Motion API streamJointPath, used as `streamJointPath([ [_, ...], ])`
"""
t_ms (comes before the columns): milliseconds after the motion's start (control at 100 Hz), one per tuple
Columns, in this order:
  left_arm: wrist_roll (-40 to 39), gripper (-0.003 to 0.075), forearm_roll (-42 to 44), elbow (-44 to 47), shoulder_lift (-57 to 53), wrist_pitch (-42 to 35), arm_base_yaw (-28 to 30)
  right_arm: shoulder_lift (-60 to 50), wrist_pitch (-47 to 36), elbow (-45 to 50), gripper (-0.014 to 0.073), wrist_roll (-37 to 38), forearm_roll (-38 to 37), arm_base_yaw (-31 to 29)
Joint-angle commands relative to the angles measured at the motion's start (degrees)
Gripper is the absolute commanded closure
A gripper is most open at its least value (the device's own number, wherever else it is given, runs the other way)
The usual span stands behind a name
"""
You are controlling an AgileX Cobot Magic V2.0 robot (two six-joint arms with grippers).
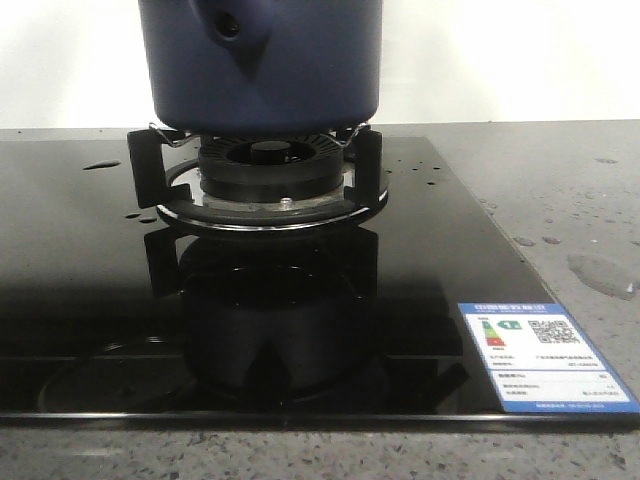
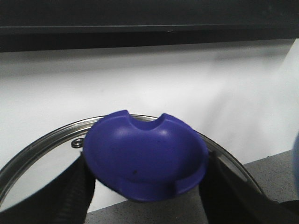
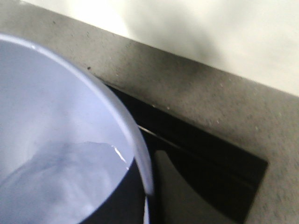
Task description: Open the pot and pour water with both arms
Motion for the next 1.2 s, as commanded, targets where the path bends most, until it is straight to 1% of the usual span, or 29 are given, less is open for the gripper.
streamJointPath([
  [0,0.0,0.0366,-3.8,-2.5,-2.4,-0.4,0.1,-2.8,-10.0,-0.4,0.0638,-3.3,2.5,1.4],
  [100,0.0,0.0366,-3.8,-2.5,-2.4,-0.4,0.1,-3.5,-17.2,3.6,0.0639,-6.2,2.5,3.0],
  [270,0.0,0.0366,-3.8,-2.5,-2.4,-0.4,0.1,-8.3,-36.3,15.3,0.0639,-11.4,2.5,5.7],
  [360,0.0,0.0366,-3.8,-2.5,-2.4,-0.4,0.1,-11.0,-44.6,21.9,0.0639,-14.5,2.5,7.3],
  [430,0.0,0.0366,-3.8,-2.5,-2.4,-0.3,0.1,-12.9,-53.1,27.4,0.0639,-16.4,2.5,8.5],
  [550,0.0,0.0366,-3.8,-2.5,-2.4,-0.3,0.1,-15.5,-67.4,34.7,0.0641,-16.8,1.3,10.4],
  [670,0.0,0.0366,-3.8,-2.5,-2.4,-0.2,0.1,-16.9,-77.7,40.8,0.0642,-16.8,-0.6,12.0],
  [770,0.0,0.0366,-3.8,-2.5,-2.4,-0.1,0.1,-17.3,-81.5,43.0,0.0642,-16.8,-0.9,12.7],
  [920,0.0,0.0366,-3.8,-2.5,-2.4,0.1,0.1,-17.3,-83.5,43.0,0.0642,-16.8,-1.7,13.2],
  [1190,0.0,0.0366,-3.8,-2.5,-2.4,0.2,0.1,-17.3,-91.0,43.0,0.0642,-16.8,-3.4,13.2],
])
